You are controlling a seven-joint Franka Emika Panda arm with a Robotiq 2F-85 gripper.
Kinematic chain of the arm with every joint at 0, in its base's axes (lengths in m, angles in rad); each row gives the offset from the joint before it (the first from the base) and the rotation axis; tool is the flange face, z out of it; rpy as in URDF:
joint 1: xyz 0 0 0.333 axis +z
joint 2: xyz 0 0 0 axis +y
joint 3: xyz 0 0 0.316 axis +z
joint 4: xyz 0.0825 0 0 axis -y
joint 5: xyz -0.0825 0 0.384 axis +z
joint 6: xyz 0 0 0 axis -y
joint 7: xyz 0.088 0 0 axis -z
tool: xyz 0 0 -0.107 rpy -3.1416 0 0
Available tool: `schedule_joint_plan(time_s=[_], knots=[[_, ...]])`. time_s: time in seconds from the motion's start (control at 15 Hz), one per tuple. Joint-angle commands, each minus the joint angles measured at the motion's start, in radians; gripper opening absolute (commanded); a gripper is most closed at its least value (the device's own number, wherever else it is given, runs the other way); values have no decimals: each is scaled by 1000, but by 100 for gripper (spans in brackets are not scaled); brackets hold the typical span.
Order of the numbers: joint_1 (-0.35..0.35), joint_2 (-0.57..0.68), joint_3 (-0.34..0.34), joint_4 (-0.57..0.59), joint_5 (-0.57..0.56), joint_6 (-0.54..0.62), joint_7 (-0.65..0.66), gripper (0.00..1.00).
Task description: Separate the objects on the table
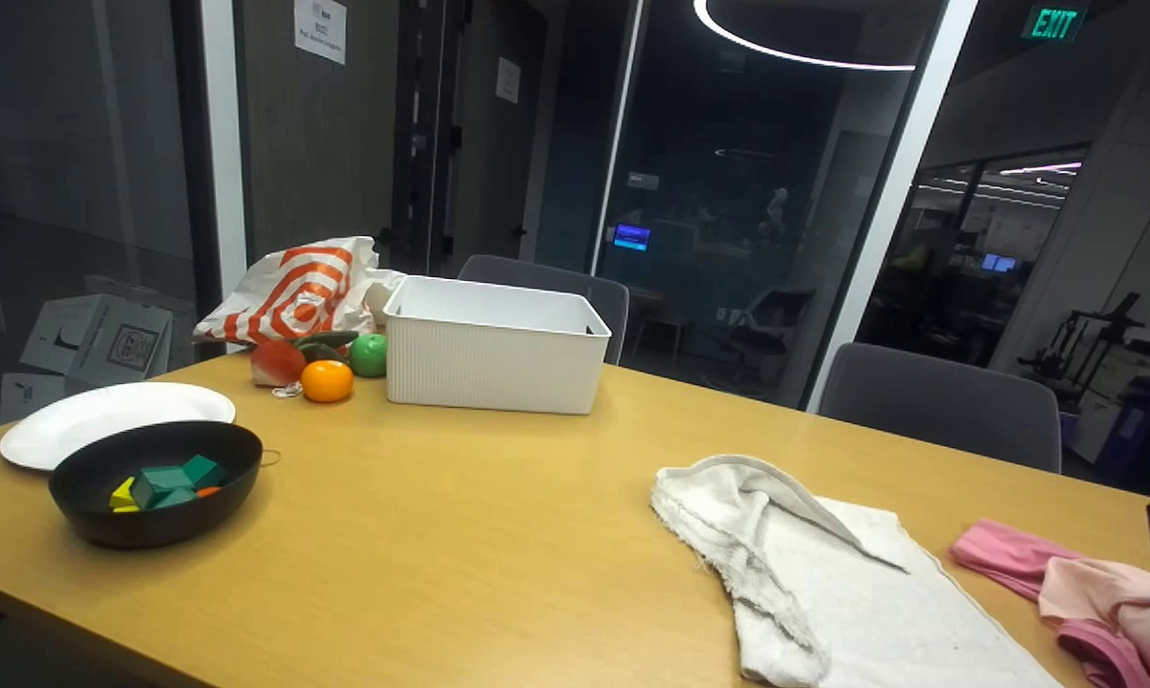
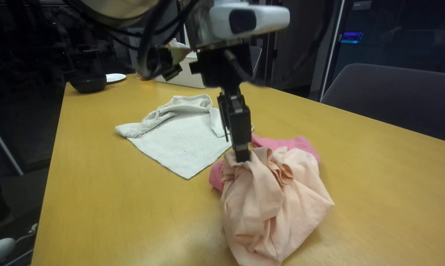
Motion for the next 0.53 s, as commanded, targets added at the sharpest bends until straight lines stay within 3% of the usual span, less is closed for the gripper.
schedule_joint_plan(time_s=[0.0,0.2,0.47], knots=[[57,-96,18,133,-1,-187,-95,78],[132,-131,29,256,62,-260,-239,98],[241,-80,52,476,177,-355,-381,100]])
